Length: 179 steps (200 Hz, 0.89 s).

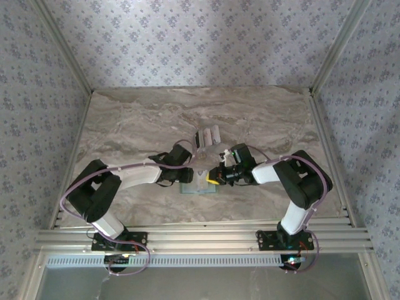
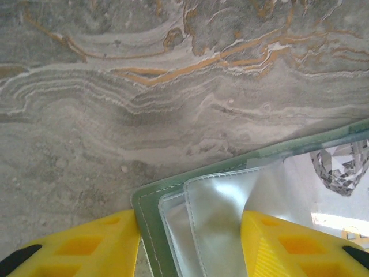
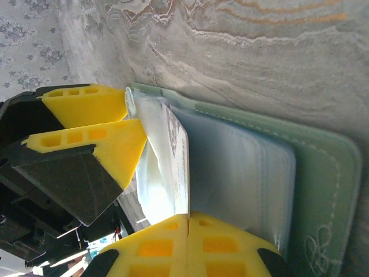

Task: Put the credit cards into the card holder

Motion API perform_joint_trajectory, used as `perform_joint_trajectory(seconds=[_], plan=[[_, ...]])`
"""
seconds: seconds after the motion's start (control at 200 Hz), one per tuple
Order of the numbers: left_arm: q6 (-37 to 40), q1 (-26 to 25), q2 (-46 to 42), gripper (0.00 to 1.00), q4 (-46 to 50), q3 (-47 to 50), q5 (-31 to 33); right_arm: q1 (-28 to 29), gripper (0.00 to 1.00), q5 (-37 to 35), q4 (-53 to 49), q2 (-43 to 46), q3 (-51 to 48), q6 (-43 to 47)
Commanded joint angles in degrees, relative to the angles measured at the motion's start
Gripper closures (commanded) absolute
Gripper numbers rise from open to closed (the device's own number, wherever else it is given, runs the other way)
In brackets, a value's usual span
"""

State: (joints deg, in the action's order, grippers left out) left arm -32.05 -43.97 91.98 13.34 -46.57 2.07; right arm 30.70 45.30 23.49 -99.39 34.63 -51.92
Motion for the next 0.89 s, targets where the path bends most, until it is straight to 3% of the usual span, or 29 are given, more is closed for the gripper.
perform_joint_trajectory(seconds=[0.0,0.38,0.68,0.889], plan=[[-1.95,-0.02,-2.85,0.51,2.64,2.0,-5.33,1.02,1.0,-2.15,2.22,-0.97,-0.43,0.16],[-1.99,3.77,-9.0,0.51,3.85,4.57,-6.15,0.94,1.0,1.24,-1.99,2.23,0.16,3.44],[-1.77,4.12,-2.01,0.75,3.08,3.2,-8.91,0.96,1.0,4.91,-0.11,1.4,0.15,3.63],[-2.53,4.04,0.51,0.79,3.42,2.71,-9.27,0.93,1.0,6.68,2.56,-1.84,0.42,2.79]])
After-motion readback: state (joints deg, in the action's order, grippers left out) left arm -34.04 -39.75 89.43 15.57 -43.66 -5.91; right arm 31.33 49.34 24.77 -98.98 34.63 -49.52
